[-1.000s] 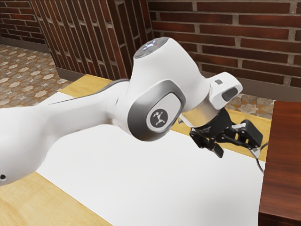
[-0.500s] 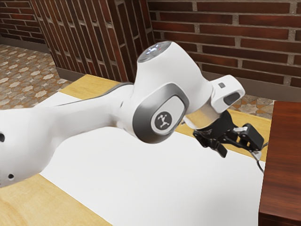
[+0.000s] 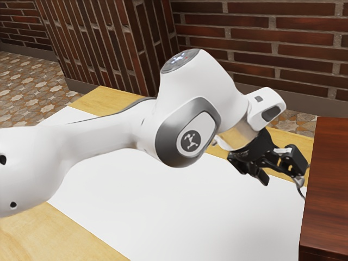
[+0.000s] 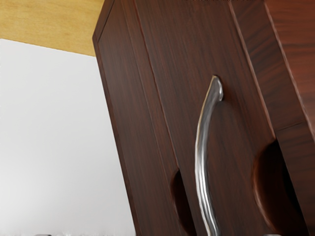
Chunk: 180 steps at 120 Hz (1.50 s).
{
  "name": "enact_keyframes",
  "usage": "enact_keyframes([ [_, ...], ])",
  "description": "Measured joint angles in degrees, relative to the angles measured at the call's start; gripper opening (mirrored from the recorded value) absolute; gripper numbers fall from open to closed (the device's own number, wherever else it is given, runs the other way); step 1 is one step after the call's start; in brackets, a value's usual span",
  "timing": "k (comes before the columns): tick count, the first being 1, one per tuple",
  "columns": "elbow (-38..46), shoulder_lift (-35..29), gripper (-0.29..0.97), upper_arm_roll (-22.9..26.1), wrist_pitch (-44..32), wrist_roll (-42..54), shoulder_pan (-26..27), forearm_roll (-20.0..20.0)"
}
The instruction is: Pull the drawer handle with one arm to open the drawer
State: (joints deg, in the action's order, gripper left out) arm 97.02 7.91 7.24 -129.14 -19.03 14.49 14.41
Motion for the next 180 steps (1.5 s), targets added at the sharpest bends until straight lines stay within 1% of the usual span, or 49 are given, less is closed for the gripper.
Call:
enact_keyframes([
  [60, 0.1, 1.0, 0.44, 0.1, -0.1, -5.3, -0.5, 0.2],
  [107, 2.5, -1.0, 0.43, -0.2, -0.1, -7.2, -1.0, 0.3],
  [147, 3.4, -1.3, 0.43, -0.2, 0.0, -8.1, -1.8, -0.2],
  [180, 5.8, -3.3, 0.43, -0.2, 0.0, -8.7, -3.2, -0.5],
])
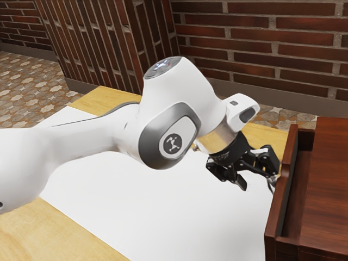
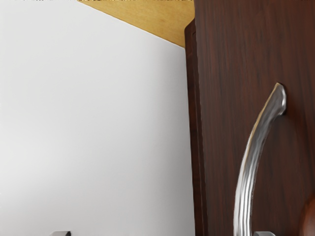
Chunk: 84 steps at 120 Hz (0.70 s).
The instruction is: Pull the drawer handle with one arm to open the drawer
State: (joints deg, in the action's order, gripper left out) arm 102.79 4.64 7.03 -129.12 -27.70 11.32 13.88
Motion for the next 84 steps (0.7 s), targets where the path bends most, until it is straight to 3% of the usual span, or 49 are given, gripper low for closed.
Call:
enact_keyframes([
  [84, 4.1, -3.5, 0.43, -0.1, 0.0, -0.7, -3.0, -1.1],
])
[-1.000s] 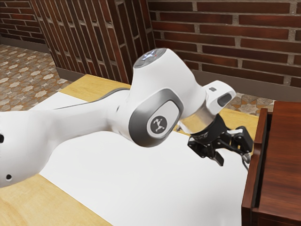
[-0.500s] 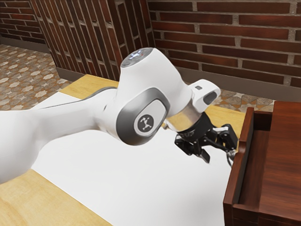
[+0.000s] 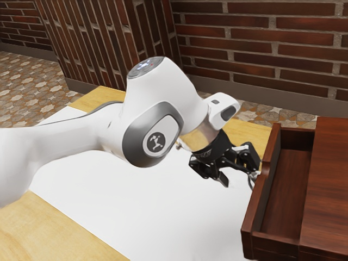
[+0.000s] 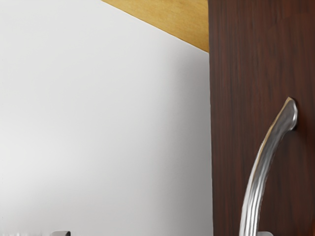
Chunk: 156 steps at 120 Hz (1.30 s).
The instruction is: Pull the drawer handle with one arm to open the drawer
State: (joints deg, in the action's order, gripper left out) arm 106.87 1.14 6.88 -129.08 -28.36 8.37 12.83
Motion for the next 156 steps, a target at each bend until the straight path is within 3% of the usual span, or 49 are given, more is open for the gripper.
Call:
enact_keyframes([
  [63, 1.3, -1.1, 0.43, -1.8, 0.0, -0.1, 0.7, -0.4],
  [156, 9.3, -8.2, 0.43, -1.3, 0.1, -0.3, -7.0, -1.2],
])
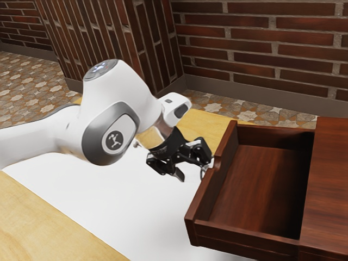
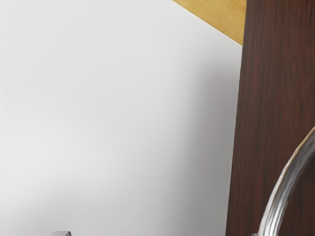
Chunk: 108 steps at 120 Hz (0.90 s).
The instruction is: Pull the drawer handle with one arm to open the drawer
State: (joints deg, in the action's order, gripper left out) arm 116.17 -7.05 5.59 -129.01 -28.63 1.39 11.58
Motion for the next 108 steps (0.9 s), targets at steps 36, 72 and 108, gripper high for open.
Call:
enact_keyframes([
  [36, 1.3, -1.3, 0.43, 0.0, 0.0, -0.2, -1.0, 0.0],
  [72, 0.9, -0.9, 0.45, 0.1, 0.0, -0.2, -0.7, 0.1],
  [108, 0.9, -0.6, 0.51, 0.1, -0.1, 0.0, -0.7, 0.5],
])
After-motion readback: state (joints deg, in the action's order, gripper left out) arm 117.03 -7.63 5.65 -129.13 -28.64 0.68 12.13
